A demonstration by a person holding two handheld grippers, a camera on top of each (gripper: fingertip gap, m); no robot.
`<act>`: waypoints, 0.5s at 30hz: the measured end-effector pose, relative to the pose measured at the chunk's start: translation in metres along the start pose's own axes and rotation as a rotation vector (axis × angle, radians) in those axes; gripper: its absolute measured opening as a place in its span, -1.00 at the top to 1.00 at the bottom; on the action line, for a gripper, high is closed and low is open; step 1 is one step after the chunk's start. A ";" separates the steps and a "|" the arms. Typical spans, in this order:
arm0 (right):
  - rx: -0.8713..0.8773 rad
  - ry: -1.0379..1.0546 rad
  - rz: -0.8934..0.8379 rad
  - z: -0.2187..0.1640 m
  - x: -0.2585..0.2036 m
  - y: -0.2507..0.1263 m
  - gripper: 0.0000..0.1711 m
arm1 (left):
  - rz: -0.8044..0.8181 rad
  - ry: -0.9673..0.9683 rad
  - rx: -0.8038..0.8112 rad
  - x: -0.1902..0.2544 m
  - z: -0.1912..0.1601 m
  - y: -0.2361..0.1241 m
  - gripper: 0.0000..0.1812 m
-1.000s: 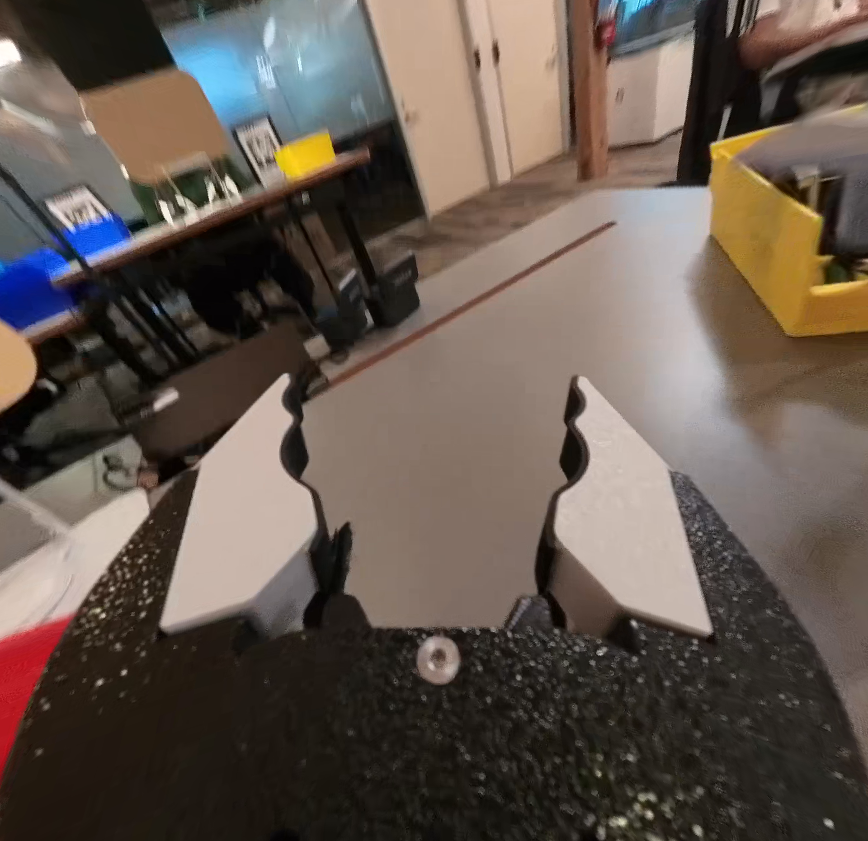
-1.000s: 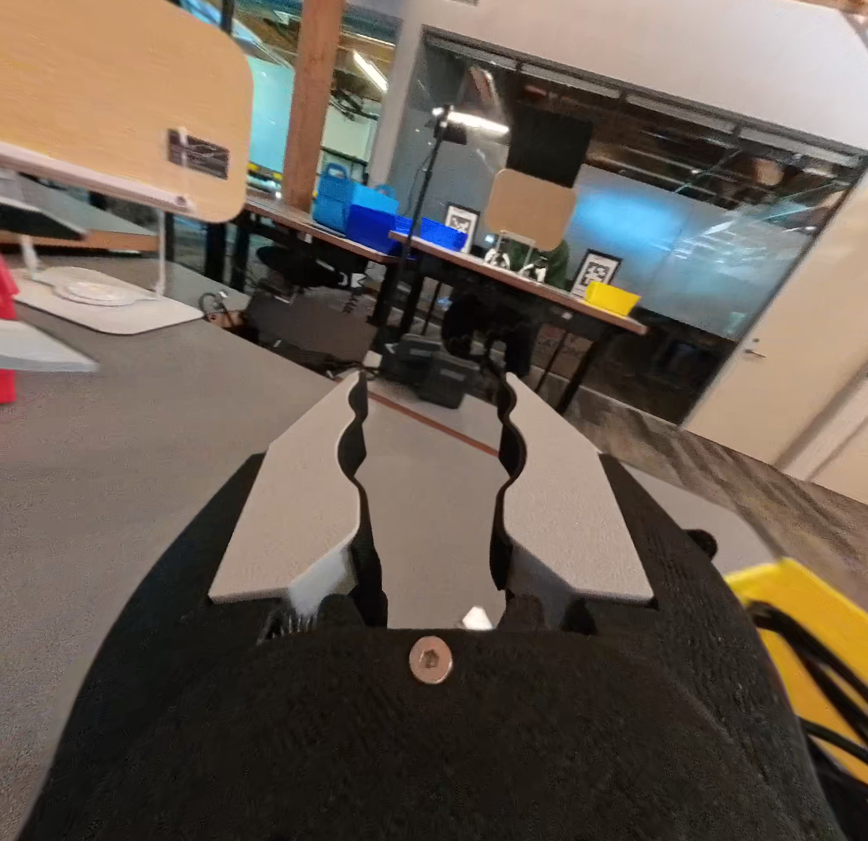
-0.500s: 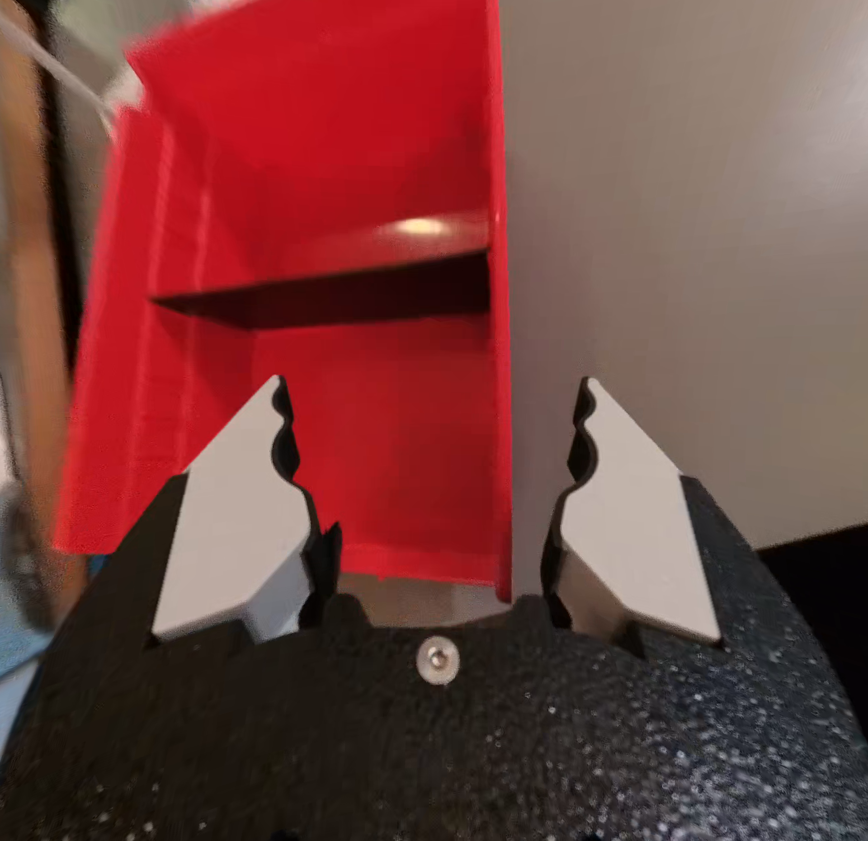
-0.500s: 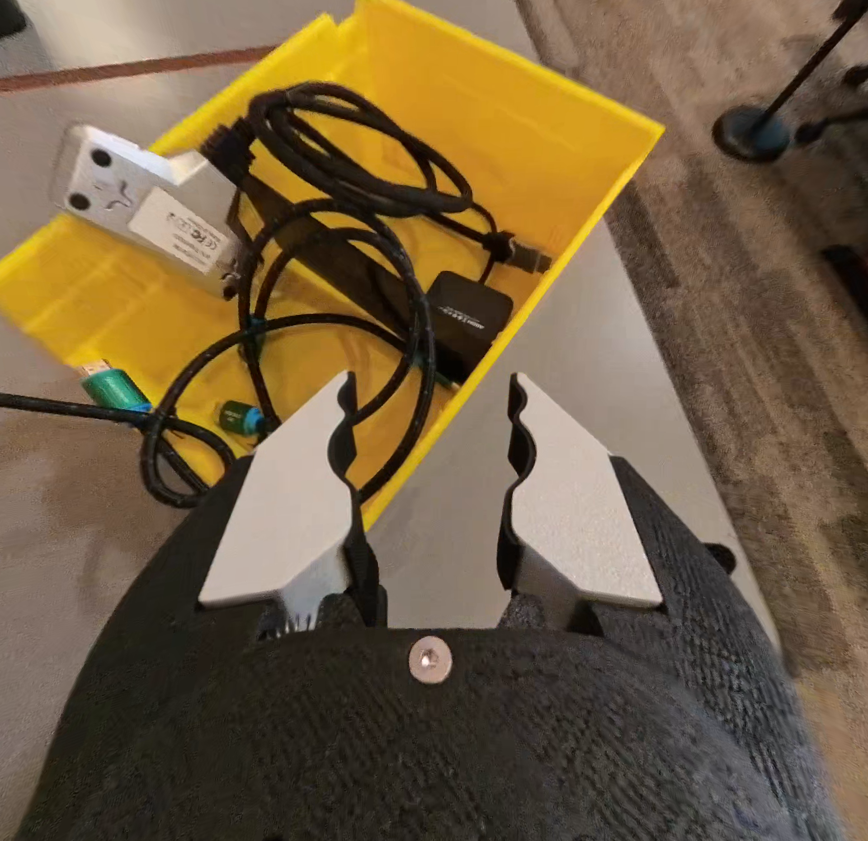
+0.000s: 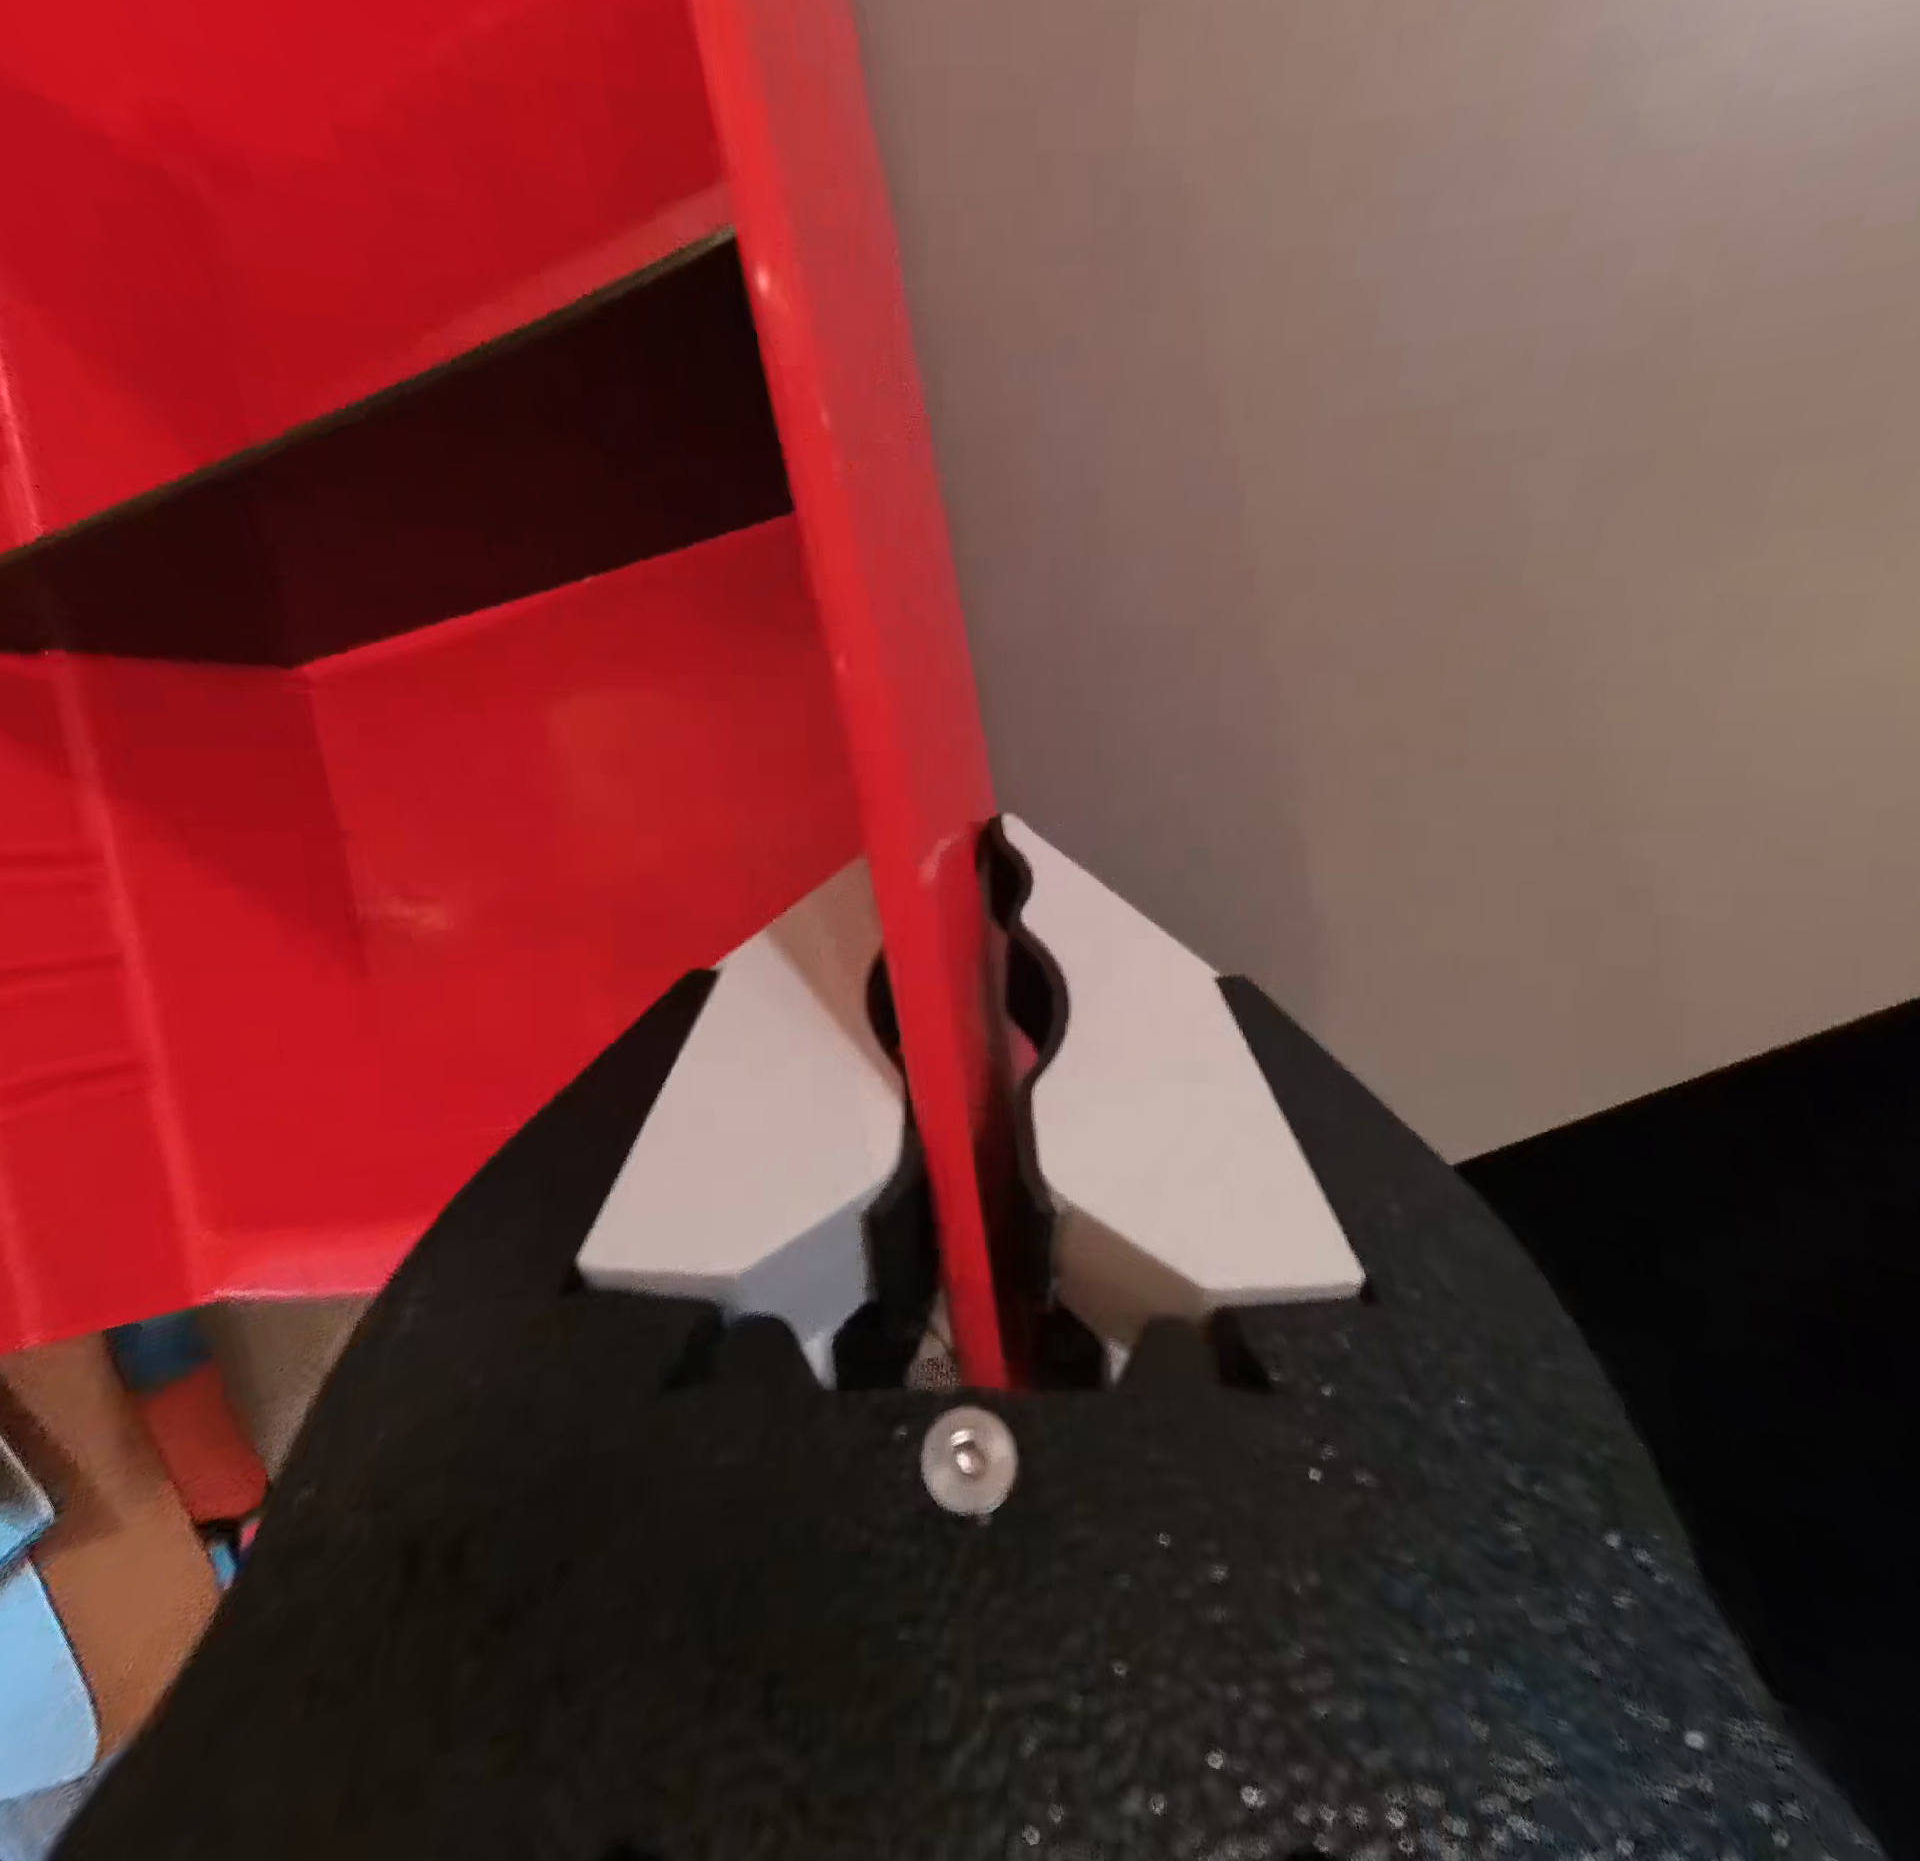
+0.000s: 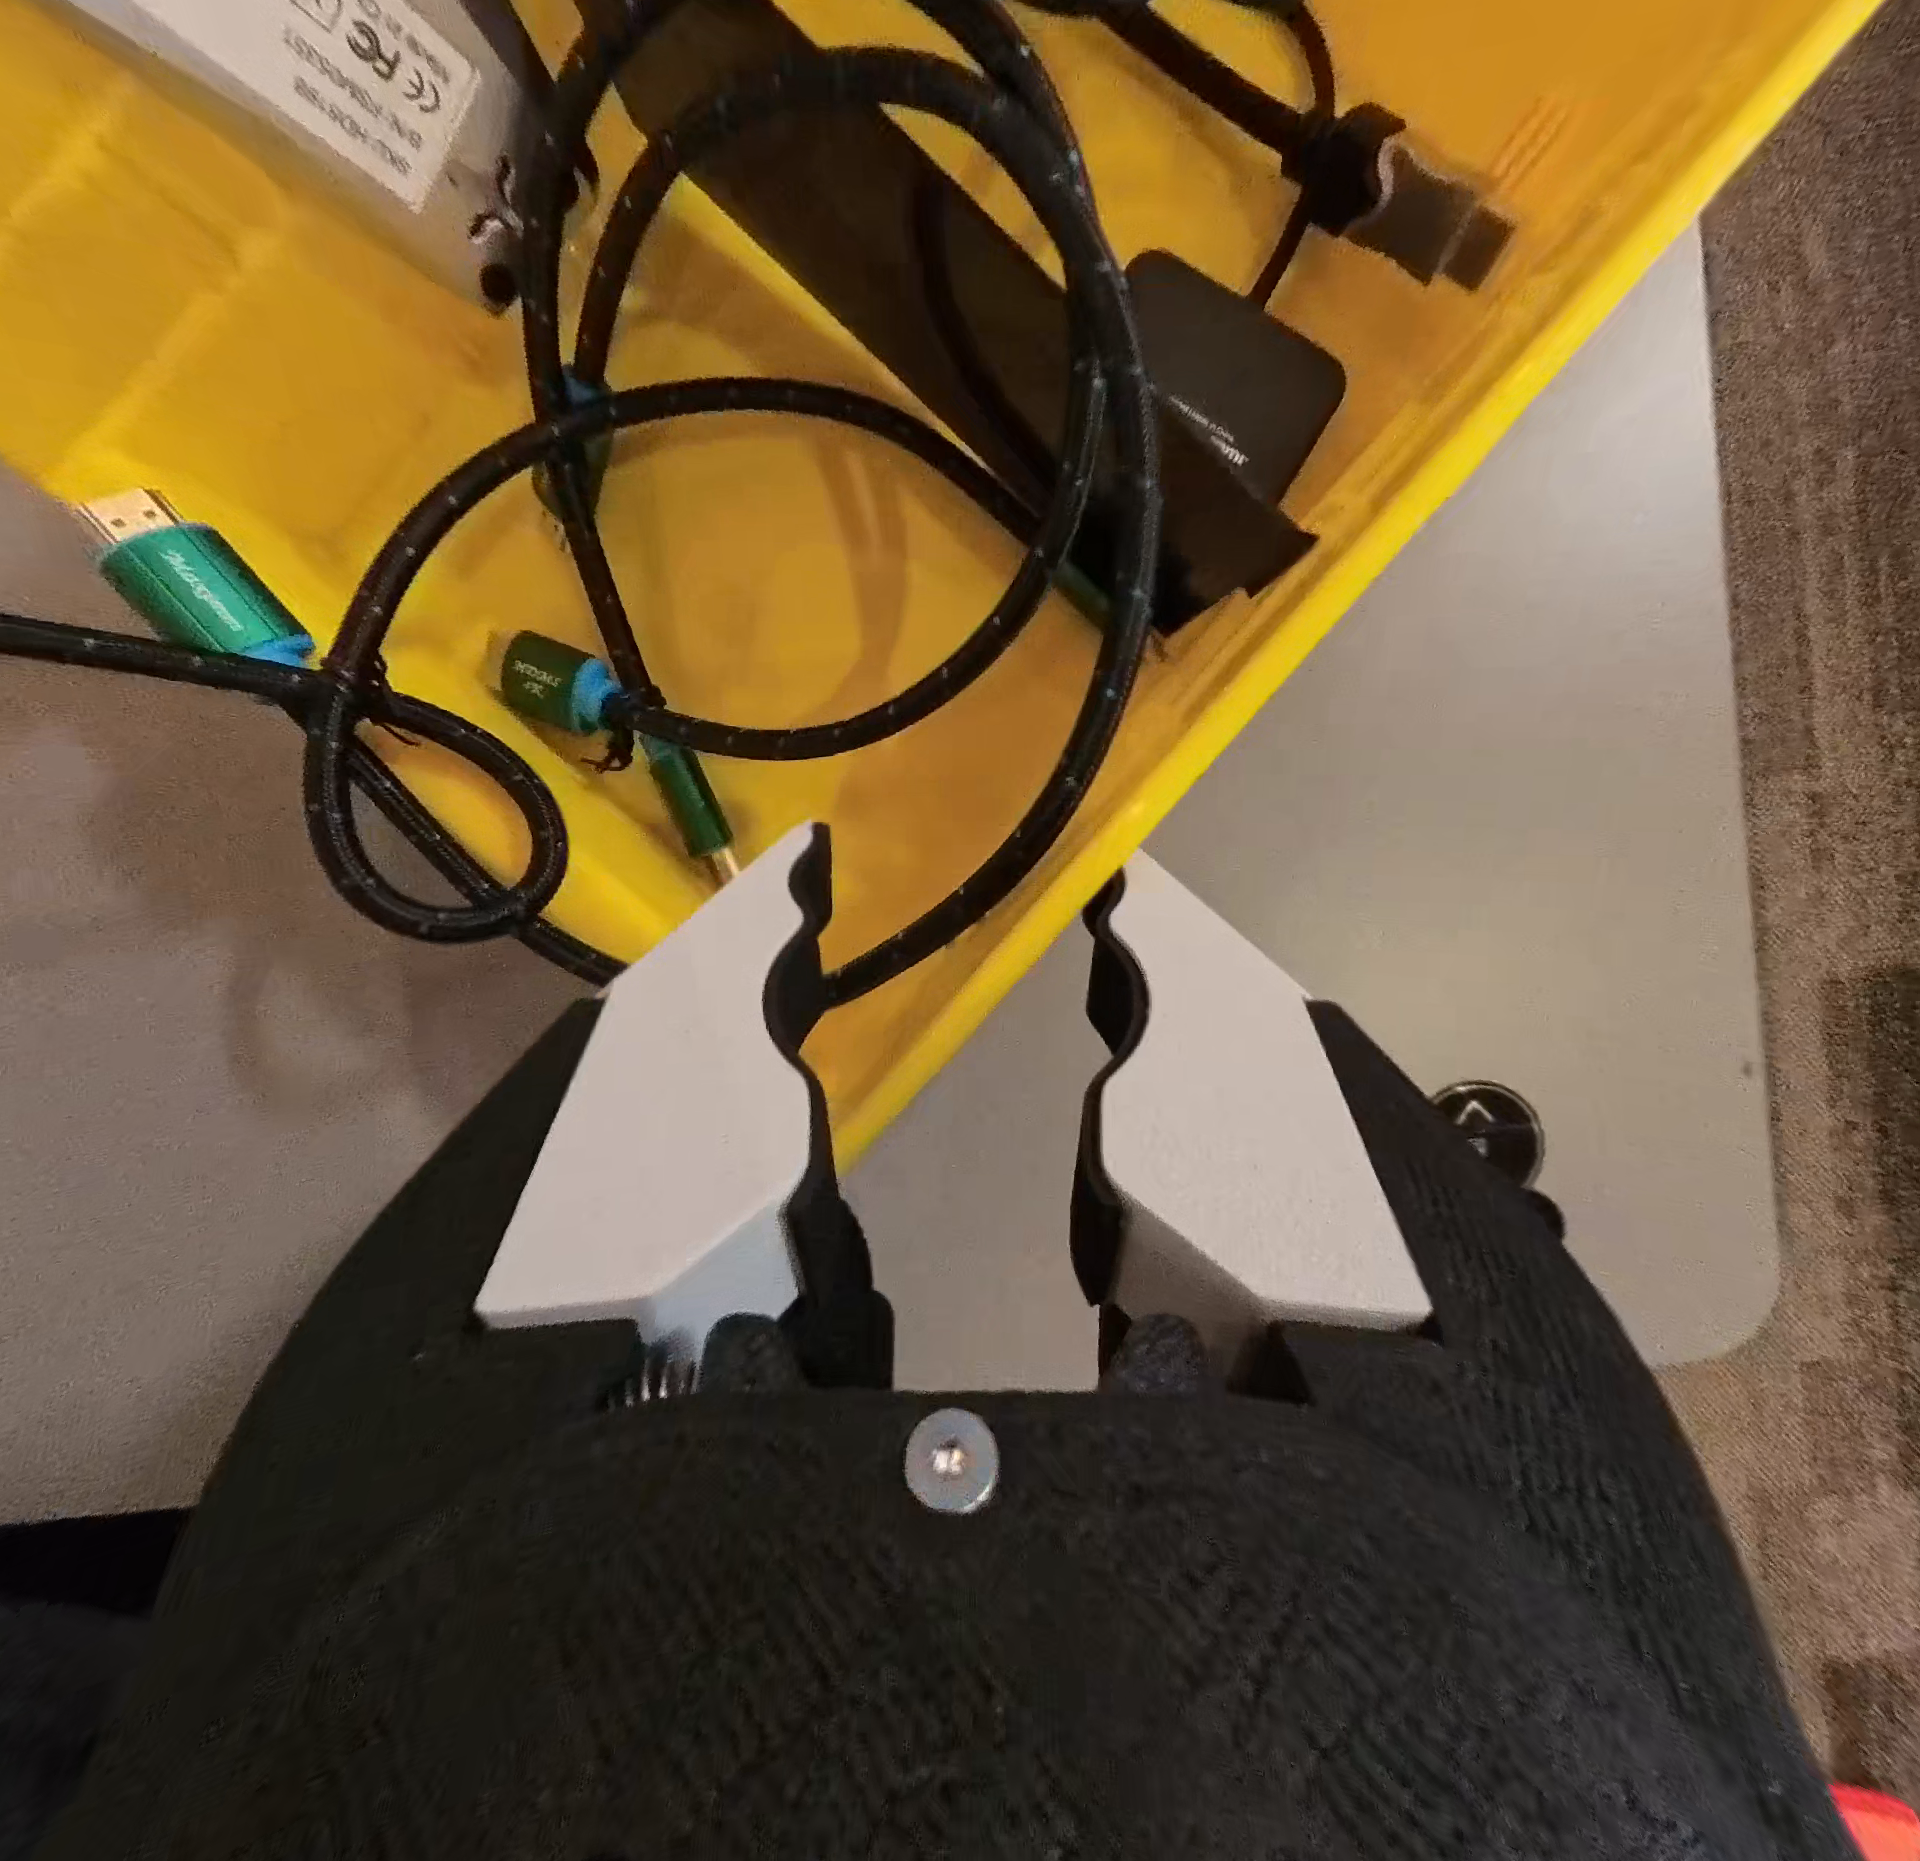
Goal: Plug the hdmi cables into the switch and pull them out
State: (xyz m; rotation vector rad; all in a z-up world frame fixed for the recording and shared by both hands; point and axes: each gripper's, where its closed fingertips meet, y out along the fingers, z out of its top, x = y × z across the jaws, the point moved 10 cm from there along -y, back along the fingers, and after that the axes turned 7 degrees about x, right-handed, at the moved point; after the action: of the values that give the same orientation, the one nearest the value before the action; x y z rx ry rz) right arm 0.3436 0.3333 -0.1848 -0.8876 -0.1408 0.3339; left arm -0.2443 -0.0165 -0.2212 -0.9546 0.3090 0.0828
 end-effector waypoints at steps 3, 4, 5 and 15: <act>0.008 -0.013 -0.020 0.002 0.001 0.003 0.54 | 0.005 -0.005 0.009 0.001 -0.001 -0.002 0.96; 0.017 -0.012 -0.027 0.003 0.002 0.004 0.61 | 0.007 -0.009 0.015 0.003 -0.002 -0.004 0.96; 0.030 -0.016 -0.036 0.004 0.002 0.004 0.67 | 0.005 -0.013 0.023 0.004 -0.004 -0.006 0.96; 0.043 -0.179 0.053 0.018 -0.054 0.016 0.80 | -0.014 0.024 0.105 0.018 -0.023 -0.065 0.96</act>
State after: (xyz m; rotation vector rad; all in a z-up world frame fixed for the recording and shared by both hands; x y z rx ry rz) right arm 0.2842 0.3376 -0.1847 -0.8195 -0.2747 0.4643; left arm -0.2188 -0.0740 -0.1882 -0.8540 0.3256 0.0418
